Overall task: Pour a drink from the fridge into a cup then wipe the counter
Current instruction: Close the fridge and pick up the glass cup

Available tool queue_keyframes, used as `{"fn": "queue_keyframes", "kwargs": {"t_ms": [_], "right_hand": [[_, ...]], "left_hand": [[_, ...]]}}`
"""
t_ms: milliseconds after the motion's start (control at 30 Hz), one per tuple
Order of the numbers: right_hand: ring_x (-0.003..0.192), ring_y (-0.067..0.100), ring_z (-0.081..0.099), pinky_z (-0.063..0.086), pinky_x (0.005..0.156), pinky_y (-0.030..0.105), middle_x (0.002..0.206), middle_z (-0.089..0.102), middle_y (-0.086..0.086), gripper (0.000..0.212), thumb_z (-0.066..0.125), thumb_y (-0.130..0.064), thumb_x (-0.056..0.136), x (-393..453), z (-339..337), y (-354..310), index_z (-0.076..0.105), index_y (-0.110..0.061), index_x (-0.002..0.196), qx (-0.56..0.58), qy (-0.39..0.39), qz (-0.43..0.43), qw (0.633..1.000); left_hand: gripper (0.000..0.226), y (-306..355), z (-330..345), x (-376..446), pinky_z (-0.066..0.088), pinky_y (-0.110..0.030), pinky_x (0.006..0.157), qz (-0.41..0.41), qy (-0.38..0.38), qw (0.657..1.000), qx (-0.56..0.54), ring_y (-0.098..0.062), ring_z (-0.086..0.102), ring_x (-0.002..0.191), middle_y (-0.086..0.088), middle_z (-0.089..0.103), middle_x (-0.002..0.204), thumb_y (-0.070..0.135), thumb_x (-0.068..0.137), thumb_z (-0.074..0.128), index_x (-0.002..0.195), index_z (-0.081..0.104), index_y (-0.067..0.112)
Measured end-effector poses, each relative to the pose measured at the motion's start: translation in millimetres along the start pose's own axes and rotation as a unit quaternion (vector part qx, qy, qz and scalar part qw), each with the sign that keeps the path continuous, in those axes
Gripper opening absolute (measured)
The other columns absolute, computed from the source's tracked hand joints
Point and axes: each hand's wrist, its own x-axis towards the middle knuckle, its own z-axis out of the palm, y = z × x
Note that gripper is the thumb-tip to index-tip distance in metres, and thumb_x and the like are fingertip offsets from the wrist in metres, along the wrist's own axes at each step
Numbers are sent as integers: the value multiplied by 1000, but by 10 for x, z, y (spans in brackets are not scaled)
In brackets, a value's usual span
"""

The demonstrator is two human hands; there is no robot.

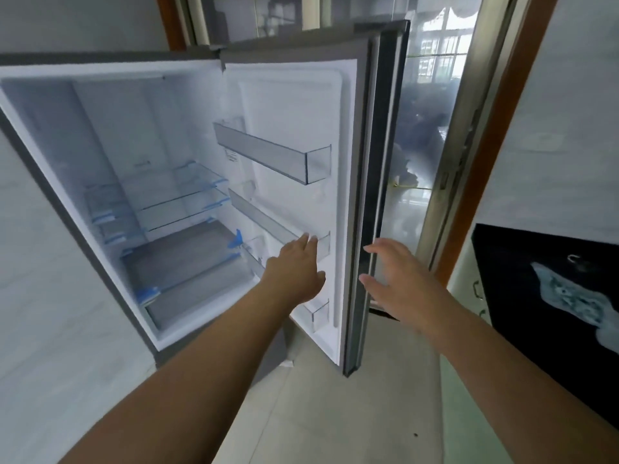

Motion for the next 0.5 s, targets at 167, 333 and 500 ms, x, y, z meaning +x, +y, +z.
{"fn": "queue_keyframes", "kwargs": {"t_ms": [167,333,500], "right_hand": [[155,27,34,38,118,45,175,10,-6,81,63,-45,100,602,-179,-20,14,-32,163,24,30,-3,999],[145,28,46,52,107,52,167,30,4,94,61,-51,99,998,-253,-86,-1,-28,166,62,136,-9,989],[137,36,48,63,88,54,154,33,15,86,71,-54,90,1149,-115,-219,22,-22,153,99,258,-37,960]], "left_hand": [[69,-33,230,312,34,-52,121,-31,2,999,-28,-30,28,157,-2,17,176,36,109,46,167,16,16],[34,-282,418,473,51,-34,94,-31,113,989,-89,-25,63,117,4,62,137,7,105,48,132,65,19],[25,-432,397,395,53,-31,84,-53,141,980,-130,-23,67,103,7,65,123,11,106,49,115,71,19]]}}
